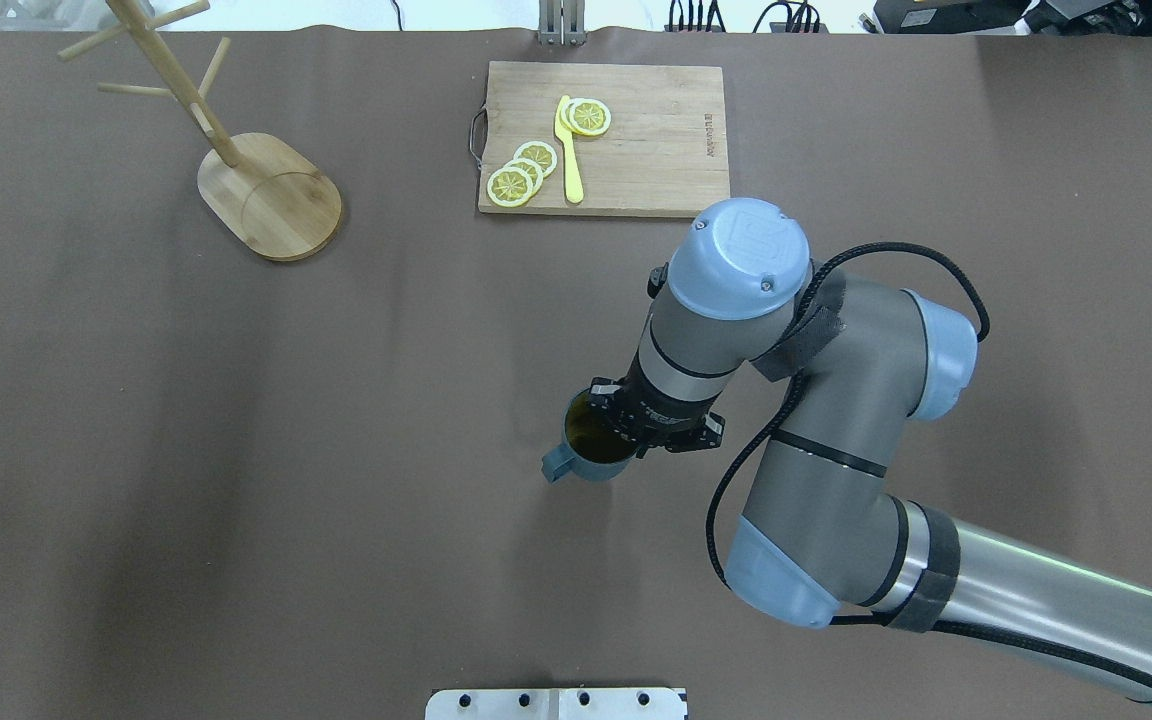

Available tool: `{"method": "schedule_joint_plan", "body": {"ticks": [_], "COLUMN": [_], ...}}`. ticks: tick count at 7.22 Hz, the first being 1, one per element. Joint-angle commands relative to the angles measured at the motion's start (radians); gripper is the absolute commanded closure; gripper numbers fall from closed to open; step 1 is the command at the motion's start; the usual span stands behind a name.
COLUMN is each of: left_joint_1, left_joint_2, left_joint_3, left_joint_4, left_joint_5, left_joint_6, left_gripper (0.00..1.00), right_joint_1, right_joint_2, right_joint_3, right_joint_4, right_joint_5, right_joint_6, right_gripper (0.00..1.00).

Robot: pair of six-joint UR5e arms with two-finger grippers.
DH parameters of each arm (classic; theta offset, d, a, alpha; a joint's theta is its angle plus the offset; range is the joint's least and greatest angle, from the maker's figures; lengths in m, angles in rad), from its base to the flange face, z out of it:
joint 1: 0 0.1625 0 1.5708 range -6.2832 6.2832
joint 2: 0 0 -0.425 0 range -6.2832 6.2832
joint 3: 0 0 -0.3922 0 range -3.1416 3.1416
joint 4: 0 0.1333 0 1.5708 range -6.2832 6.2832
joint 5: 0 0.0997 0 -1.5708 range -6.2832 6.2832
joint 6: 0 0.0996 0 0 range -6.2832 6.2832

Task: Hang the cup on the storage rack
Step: 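Carry the blue mug in the right gripper to the table center and lower it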

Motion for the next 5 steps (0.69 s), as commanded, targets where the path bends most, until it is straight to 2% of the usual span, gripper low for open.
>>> {"method": "schedule_joint_plan", "body": {"ticks": [1, 3, 5], "left_joint_1": [0.0, 0.002, 0.002], "left_joint_2": [0.0, 0.009, 0.012], "left_joint_3": [-0.003, 0.003, 0.003], "left_joint_4": [-0.009, -0.092, -0.098], "left_joint_5": [-0.005, -0.01, -0.008], "left_joint_6": [0.002, 0.0, 0.002], "left_gripper": [0.02, 0.03, 0.02], "right_joint_1": [-0.032, -0.04, -0.041], "right_joint_2": [0.036, 0.034, 0.036], "right_joint_3": [-0.076, -0.079, -0.087], "right_joint_4": [0.056, 0.056, 0.056], "right_joint_5": [-0.016, -0.022, -0.022], "right_joint_6": [0.073, 0.081, 0.081], "right_gripper": [1.0, 1.0, 1.0]}}
